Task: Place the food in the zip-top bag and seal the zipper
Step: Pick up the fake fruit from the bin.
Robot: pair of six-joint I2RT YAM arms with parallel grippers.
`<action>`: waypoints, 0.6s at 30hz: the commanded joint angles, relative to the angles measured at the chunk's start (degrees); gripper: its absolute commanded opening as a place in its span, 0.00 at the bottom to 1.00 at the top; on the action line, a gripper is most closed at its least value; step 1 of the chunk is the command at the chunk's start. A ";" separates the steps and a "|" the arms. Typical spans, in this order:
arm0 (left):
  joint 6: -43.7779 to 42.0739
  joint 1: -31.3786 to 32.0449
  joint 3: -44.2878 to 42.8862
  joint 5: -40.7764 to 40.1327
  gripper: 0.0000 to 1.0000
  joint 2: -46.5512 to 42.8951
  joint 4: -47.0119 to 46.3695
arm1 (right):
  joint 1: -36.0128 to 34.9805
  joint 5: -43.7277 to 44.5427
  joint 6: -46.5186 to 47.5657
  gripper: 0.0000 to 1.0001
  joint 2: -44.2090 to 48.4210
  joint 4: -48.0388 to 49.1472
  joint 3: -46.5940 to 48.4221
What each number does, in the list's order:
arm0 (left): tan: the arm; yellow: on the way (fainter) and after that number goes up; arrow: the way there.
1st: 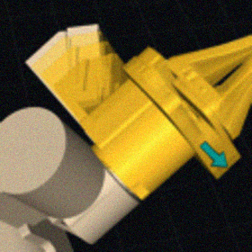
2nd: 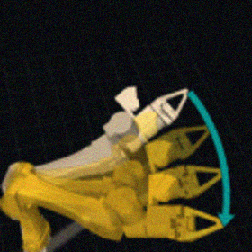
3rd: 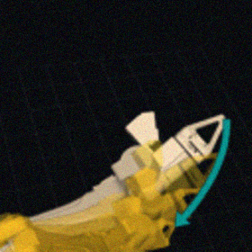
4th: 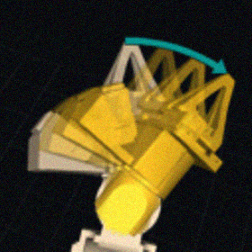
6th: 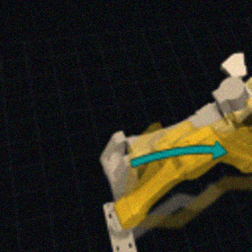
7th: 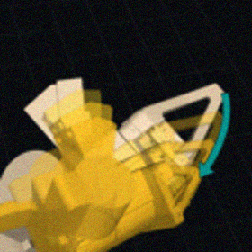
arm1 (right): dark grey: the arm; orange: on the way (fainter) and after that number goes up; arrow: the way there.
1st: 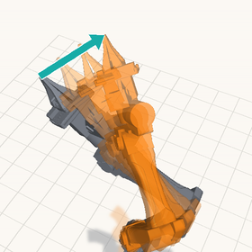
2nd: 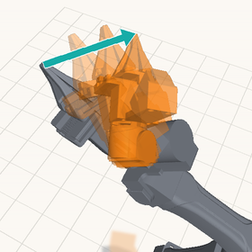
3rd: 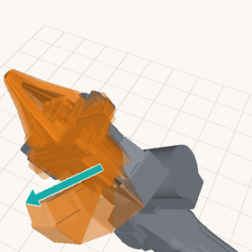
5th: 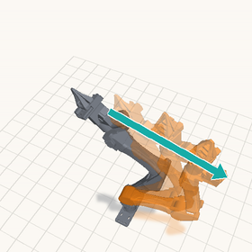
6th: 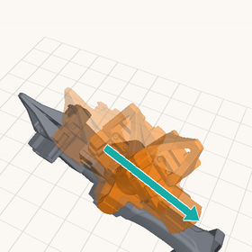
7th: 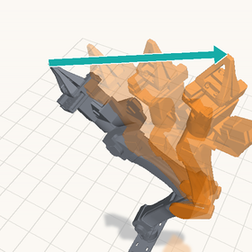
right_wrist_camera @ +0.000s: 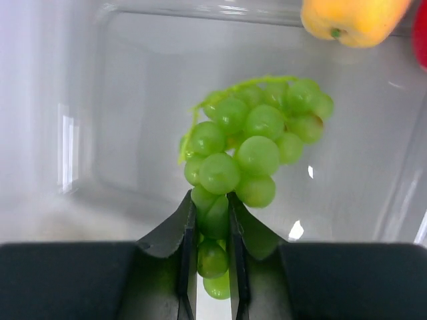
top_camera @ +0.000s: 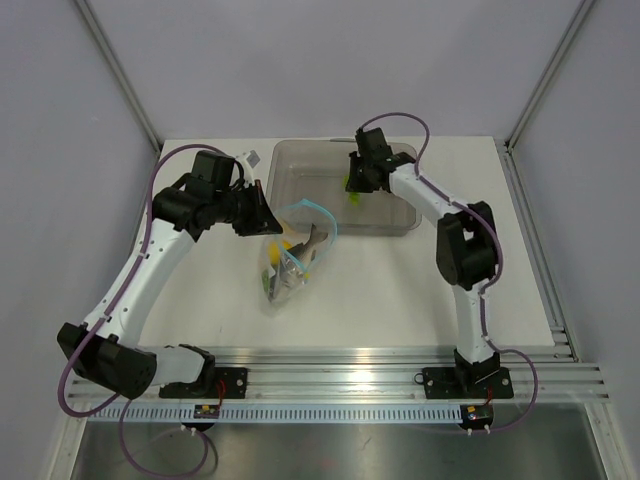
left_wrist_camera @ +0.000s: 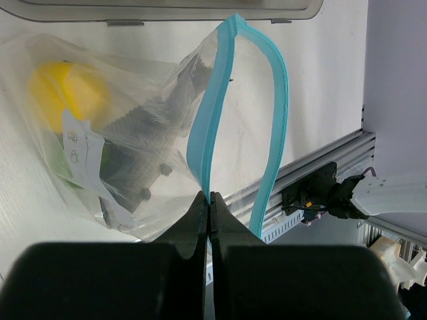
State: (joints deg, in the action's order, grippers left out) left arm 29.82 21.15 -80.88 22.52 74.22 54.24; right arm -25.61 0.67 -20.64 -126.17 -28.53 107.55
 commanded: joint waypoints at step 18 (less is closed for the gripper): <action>0.23 0.04 1.25 0.42 0.00 -3.02 -5.37 | -17.28 -5.93 1.75 0.06 43.99 -6.71 -14.38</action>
State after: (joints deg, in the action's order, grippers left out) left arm 29.82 21.15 -80.38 22.35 73.32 52.53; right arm -41.74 -3.29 -19.25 -84.09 -33.45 93.65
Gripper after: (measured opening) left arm 0.005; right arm 0.238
